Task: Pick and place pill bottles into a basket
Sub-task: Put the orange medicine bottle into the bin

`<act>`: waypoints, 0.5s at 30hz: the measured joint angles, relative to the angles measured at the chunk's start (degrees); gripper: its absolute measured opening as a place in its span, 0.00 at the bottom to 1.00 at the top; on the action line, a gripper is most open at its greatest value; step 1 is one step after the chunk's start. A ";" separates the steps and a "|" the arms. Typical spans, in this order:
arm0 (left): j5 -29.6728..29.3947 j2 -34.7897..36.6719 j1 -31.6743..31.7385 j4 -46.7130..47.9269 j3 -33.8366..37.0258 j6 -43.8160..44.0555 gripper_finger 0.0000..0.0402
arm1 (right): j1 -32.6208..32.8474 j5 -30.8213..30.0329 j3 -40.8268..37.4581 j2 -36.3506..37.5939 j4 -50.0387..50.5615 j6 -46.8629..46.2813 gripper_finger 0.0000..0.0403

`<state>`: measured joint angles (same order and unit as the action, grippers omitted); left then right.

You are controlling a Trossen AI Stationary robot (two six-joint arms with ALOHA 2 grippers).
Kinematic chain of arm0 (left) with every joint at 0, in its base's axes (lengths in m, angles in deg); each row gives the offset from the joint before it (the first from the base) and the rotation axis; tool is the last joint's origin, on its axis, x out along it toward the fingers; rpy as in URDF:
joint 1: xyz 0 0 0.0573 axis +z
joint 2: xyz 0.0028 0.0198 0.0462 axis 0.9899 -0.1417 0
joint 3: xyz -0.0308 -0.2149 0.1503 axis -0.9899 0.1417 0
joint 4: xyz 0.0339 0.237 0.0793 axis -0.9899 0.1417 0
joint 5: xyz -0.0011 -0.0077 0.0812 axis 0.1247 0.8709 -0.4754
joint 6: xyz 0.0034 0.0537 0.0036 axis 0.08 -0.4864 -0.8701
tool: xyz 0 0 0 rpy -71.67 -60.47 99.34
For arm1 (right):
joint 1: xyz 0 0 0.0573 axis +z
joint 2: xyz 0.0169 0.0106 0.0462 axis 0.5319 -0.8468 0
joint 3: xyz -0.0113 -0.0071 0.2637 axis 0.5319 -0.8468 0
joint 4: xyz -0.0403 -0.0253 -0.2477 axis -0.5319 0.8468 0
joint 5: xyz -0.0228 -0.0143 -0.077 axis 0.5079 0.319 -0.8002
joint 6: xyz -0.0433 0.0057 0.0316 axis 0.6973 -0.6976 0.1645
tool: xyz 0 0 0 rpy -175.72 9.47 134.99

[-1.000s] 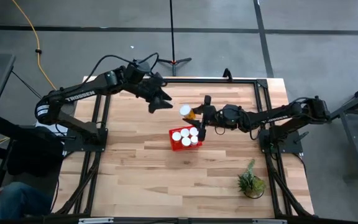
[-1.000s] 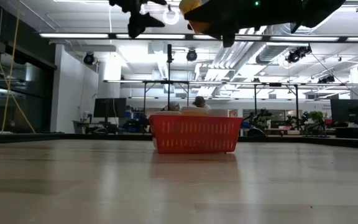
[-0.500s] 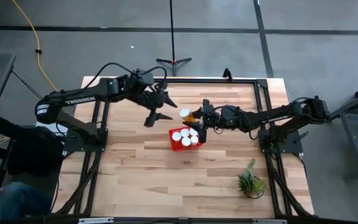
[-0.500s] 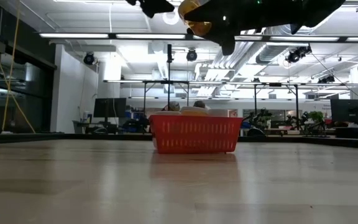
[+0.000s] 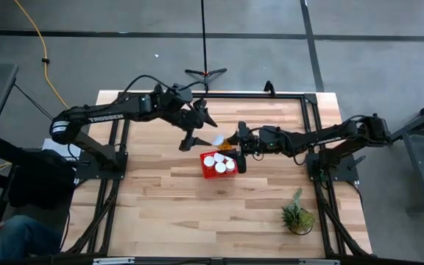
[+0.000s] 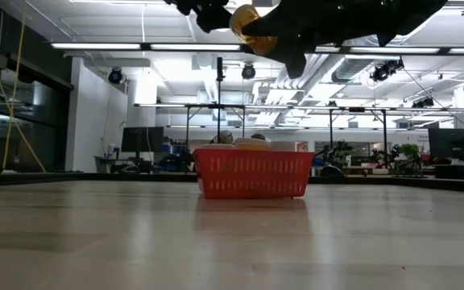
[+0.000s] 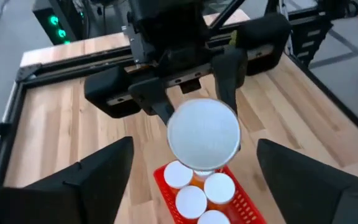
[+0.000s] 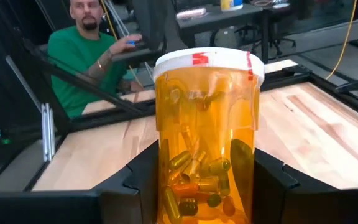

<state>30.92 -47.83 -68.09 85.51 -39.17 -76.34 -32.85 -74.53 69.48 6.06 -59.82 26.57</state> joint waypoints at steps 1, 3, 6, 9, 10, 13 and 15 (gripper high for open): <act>0.06 -0.28 0.00 0.47 -0.36 0.82 0.95 | 0.00 0.04 0.00 0.00 0.41 0.19 0.41; 0.19 -1.03 0.00 1.31 -1.13 2.10 0.98 | 0.00 0.20 0.00 0.02 1.71 1.14 0.41; 0.79 -2.01 -0.02 1.87 -2.03 3.42 0.99 | 0.00 -0.56 0.00 0.02 3.14 2.70 0.41; 1.48 -2.91 -0.02 2.28 -2.59 5.27 0.98 | 0.00 -1.95 0.00 0.02 3.31 4.58 0.41; 1.50 -3.24 -0.04 2.69 -2.62 5.54 0.97 | 0.00 -2.39 0.00 0.02 3.31 4.90 0.41; 1.50 -3.72 -0.04 4.11 -2.62 5.78 0.96 | -0.15 -2.91 0.00 0.02 3.40 6.03 0.41; 1.50 -3.67 -0.04 4.24 -2.64 5.77 0.96 | -0.44 -3.02 0.00 0.02 3.54 6.07 0.41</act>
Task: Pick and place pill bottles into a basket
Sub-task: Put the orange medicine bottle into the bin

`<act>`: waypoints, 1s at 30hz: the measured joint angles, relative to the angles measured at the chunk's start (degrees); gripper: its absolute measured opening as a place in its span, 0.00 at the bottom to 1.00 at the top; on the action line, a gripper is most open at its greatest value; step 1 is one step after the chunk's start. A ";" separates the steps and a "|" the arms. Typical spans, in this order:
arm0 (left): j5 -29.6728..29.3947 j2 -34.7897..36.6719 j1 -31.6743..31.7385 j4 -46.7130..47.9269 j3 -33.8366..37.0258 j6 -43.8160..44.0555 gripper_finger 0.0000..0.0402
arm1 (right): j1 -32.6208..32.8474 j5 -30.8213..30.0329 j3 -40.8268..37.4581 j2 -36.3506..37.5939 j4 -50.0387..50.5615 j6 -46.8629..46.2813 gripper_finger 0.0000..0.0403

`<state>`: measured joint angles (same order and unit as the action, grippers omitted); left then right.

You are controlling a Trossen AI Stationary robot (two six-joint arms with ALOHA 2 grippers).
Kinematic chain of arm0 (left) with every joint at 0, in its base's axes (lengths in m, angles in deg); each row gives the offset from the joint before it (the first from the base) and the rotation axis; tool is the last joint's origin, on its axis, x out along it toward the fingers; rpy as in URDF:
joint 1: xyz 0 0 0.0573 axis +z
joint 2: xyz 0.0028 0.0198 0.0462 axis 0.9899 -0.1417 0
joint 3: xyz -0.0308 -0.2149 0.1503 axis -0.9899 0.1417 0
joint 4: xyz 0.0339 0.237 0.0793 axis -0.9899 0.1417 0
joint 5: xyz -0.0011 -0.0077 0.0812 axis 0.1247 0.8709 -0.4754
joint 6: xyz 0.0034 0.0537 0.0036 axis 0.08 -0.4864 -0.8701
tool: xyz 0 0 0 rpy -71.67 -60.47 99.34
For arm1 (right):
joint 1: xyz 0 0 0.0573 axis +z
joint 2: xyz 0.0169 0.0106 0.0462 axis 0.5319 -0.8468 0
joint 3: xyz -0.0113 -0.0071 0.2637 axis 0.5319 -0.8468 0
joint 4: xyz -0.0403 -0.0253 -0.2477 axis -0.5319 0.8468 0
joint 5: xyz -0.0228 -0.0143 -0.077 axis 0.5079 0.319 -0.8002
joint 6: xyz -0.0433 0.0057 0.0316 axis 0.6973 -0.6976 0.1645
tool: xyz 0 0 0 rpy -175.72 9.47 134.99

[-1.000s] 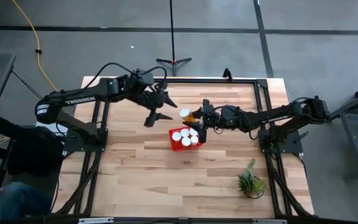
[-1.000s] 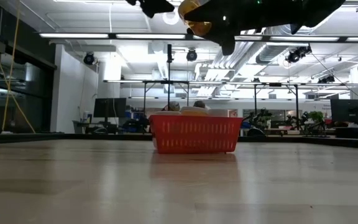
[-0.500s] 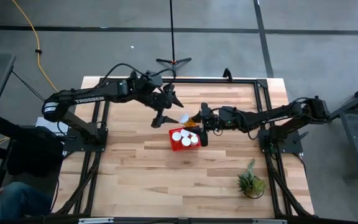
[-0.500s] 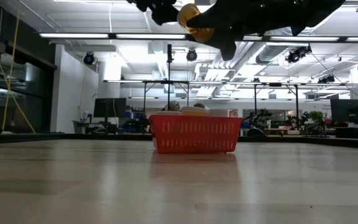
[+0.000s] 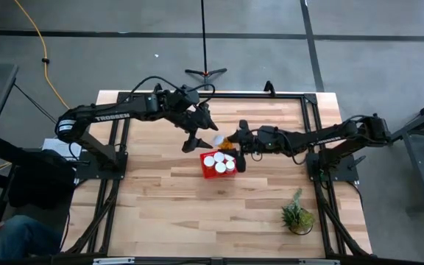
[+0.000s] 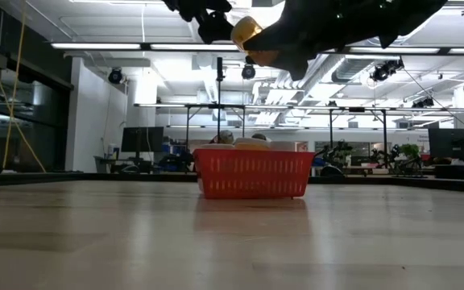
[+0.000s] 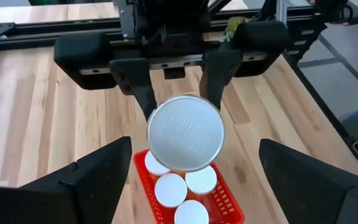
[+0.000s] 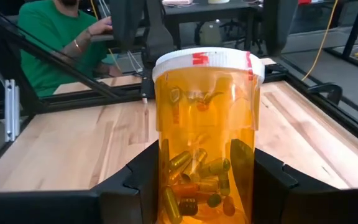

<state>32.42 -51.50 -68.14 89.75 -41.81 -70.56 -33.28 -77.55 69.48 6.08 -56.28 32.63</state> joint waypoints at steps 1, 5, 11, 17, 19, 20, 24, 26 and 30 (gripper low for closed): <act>0.00 0.00 0.00 0.00 0.00 0.00 0.96 | -0.16 0.00 0.00 0.00 0.06 0.21 0.41; -2.18 -0.16 -0.91 -0.09 0.00 -0.34 0.96 | -0.87 0.00 0.00 0.00 0.10 1.47 0.41; -5.27 -1.84 -1.85 -2.04 -0.04 1.05 0.95 | -1.56 0.49 -0.11 -0.02 1.29 1.41 0.41; -9.13 -1.95 -1.73 -2.63 -0.04 1.06 0.94 | -1.43 1.27 0.00 0.00 1.17 1.53 0.41; -9.24 -2.04 -1.73 -2.07 -0.04 0.81 0.94 | -1.47 1.49 0.00 0.00 1.11 1.69 0.41; -9.13 -2.65 -1.75 -2.08 -0.04 0.82 0.94 | -1.49 1.49 0.00 0.00 0.99 1.93 0.41; -7.40 -4.45 -1.75 -2.33 0.11 2.20 0.94 | -1.45 1.70 0.00 0.00 1.23 2.49 0.41; -6.52 -4.72 -1.75 -3.09 0.00 2.50 0.94 | -1.46 1.71 0.00 0.00 1.35 2.48 0.41; -6.53 -4.81 -1.77 -2.84 0.00 2.52 0.94 | -1.47 1.73 0.00 0.00 1.75 2.46 0.41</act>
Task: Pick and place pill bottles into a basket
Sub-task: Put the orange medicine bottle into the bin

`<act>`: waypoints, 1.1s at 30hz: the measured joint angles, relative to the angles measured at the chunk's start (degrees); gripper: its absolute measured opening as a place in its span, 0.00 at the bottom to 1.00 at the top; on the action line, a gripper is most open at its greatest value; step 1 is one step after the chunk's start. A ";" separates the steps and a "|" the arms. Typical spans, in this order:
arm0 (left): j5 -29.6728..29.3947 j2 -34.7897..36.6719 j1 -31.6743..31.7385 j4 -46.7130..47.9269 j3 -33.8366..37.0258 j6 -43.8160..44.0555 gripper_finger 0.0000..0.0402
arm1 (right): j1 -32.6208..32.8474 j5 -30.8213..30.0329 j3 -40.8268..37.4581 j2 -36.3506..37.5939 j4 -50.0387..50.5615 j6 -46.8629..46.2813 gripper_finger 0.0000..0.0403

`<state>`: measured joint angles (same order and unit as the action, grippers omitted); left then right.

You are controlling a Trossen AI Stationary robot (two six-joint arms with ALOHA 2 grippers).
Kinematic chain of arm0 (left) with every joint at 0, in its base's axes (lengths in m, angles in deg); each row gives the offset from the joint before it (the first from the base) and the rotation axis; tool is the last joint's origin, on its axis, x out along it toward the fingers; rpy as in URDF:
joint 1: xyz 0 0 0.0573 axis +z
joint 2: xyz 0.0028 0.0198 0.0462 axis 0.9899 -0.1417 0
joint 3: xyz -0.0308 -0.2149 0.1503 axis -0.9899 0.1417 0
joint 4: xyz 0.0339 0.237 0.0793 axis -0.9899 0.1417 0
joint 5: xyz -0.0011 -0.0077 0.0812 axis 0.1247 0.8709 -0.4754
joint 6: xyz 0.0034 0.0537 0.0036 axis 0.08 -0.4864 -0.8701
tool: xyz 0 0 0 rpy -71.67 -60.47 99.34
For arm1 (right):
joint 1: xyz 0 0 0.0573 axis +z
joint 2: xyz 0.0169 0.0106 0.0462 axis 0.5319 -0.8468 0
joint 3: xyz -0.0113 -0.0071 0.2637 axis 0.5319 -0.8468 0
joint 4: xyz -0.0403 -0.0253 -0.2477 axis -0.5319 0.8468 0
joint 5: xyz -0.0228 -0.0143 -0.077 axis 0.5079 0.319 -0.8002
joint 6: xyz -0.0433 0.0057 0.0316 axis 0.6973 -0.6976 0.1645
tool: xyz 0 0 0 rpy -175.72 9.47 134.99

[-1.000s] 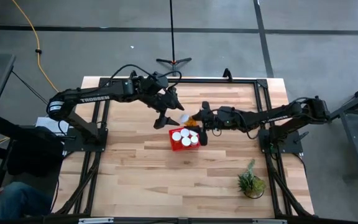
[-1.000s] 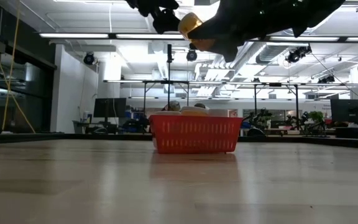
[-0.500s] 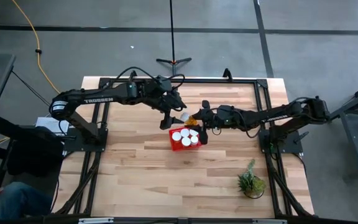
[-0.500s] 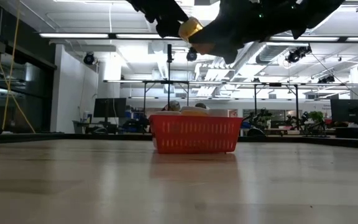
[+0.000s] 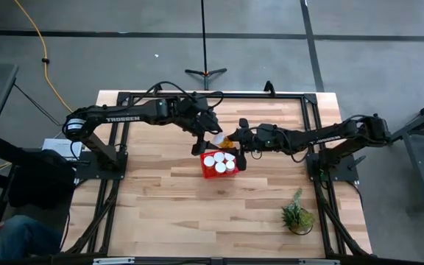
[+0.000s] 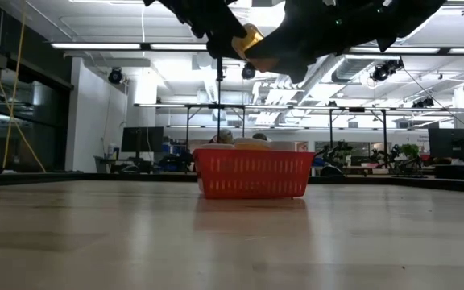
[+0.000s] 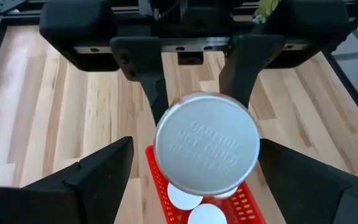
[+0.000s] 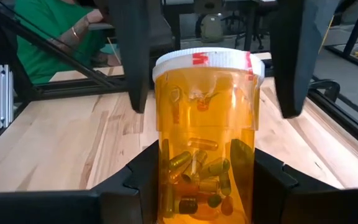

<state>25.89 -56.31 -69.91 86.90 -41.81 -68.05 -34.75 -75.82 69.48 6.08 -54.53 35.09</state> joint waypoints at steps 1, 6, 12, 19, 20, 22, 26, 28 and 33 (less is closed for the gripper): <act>0.02 0.00 0.01 -0.12 0.00 -0.01 0.94 | 0.00 0.06 0.00 0.00 0.12 0.02 0.41; 0.88 0.00 0.02 -0.13 0.00 0.00 0.94 | 0.00 0.22 0.00 0.00 0.13 0.33 0.41; 0.67 0.00 -0.48 -2.20 0.00 -0.04 0.94 | -0.02 0.65 0.00 0.00 0.13 0.52 0.41; 0.08 -0.81 -0.45 -2.83 0.01 -0.35 0.94 | -0.02 0.69 0.00 0.00 0.11 0.52 0.41; 0.09 -0.83 -0.36 -2.29 0.07 -0.06 0.94 | -0.02 0.67 0.00 0.00 0.11 0.52 0.41; 0.13 -0.76 -0.37 -2.91 0.04 -0.05 0.94 | -0.04 0.67 0.00 0.00 0.08 0.52 0.41; 0.60 -1.12 -0.83 -2.76 0.00 -0.48 0.93 | -0.04 0.69 0.00 0.00 0.08 0.52 0.41; 1.61 -1.22 -0.85 -2.08 0.02 -0.44 0.92 | -0.03 0.70 0.00 0.00 0.08 0.52 0.41; 2.19 -1.84 -0.81 -2.27 0.02 -0.48 0.84 | -0.04 0.79 0.00 0.00 0.06 0.52 0.41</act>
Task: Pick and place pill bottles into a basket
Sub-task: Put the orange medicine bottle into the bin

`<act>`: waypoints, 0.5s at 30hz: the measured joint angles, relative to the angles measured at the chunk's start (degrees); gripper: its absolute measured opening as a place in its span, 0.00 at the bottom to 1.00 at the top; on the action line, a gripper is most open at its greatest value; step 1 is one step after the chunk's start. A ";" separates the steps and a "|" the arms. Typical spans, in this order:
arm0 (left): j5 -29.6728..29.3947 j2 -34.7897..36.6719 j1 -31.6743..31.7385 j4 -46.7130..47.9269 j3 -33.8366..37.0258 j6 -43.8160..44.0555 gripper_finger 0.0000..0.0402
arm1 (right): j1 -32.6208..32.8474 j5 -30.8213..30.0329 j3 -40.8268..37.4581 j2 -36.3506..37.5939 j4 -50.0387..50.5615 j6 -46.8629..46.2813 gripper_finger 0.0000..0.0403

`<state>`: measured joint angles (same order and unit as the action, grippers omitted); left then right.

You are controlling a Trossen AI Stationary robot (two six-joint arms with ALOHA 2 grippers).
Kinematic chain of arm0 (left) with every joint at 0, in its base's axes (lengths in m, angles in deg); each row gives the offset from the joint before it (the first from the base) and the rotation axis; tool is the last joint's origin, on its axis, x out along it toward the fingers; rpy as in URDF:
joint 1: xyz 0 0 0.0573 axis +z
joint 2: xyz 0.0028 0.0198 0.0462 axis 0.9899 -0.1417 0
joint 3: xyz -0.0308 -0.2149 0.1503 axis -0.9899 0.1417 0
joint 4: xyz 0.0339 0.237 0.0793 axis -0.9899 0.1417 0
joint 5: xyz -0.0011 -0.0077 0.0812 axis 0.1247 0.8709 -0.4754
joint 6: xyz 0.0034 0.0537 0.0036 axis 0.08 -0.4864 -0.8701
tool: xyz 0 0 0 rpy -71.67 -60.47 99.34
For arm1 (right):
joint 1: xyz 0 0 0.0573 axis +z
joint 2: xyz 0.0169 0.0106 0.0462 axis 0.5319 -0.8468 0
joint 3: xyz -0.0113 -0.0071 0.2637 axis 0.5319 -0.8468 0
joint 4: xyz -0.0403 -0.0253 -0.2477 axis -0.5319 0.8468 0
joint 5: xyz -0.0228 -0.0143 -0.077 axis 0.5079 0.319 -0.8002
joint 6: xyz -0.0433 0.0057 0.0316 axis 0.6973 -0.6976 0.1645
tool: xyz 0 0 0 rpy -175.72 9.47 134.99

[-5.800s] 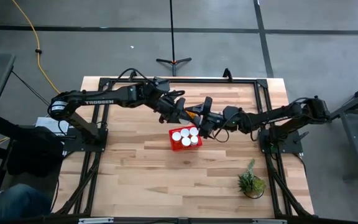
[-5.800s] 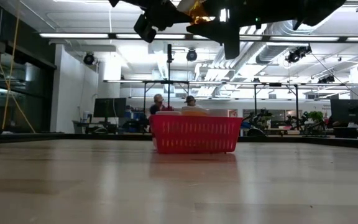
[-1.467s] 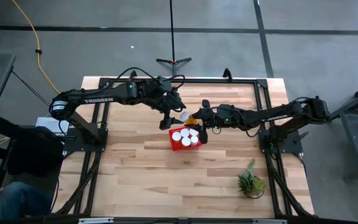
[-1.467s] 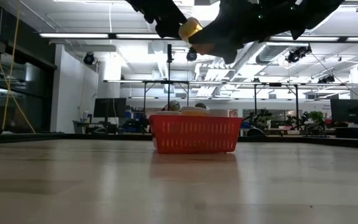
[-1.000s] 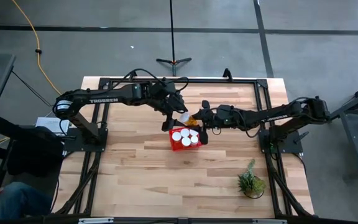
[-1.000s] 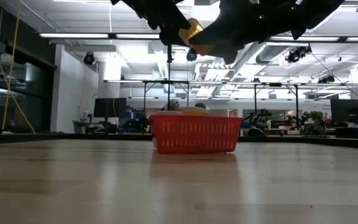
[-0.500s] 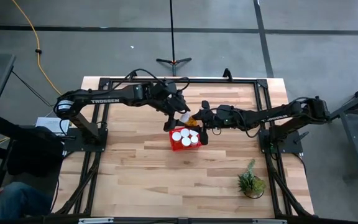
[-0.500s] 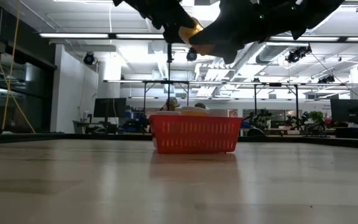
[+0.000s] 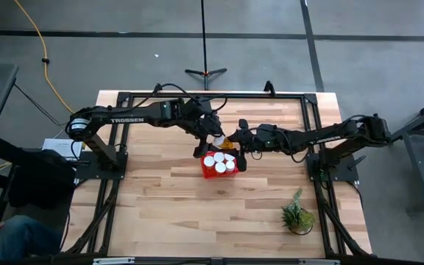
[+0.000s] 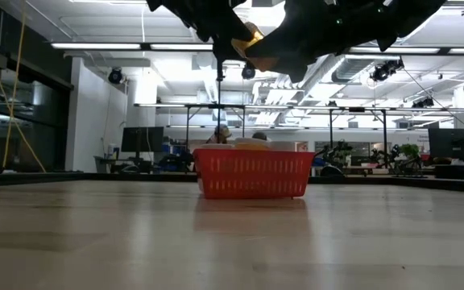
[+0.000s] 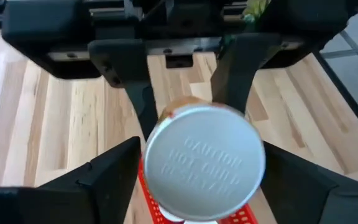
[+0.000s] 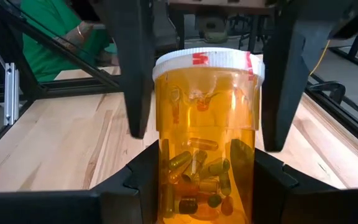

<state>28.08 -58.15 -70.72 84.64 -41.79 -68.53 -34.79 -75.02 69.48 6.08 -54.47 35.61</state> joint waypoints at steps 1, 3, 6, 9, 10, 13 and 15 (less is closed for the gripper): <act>-0.06 -0.04 0.07 0.08 0.05 0.00 0.82 | 0.00 0.03 0.00 0.00 0.00 0.00 0.41; -0.04 0.02 0.07 -0.37 0.02 -0.19 0.79 | 0.00 0.02 0.00 0.00 -0.03 0.00 0.41; 0.02 0.04 0.00 -0.07 -0.02 -1.07 0.73 | 0.02 0.03 0.00 0.00 -0.20 0.00 0.41; 0.26 0.03 -0.02 -0.27 -0.02 -1.09 0.68 | 0.02 0.13 0.00 0.00 -0.31 -0.02 0.41; 0.30 0.03 0.01 -0.24 -0.02 -1.07 0.66 | 0.00 0.14 0.00 0.00 -0.28 -0.01 0.41; 0.29 0.03 0.07 -0.39 -0.02 -1.07 0.62 | 0.00 0.08 0.00 0.00 -0.39 -0.03 0.41; 0.29 0.03 0.07 -0.44 -0.02 -1.07 0.61 | 0.00 0.08 0.00 0.00 -0.39 -0.04 0.41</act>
<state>28.38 -58.13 -70.65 84.20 -41.81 -69.60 -34.79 -74.95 69.48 6.08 -54.86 35.57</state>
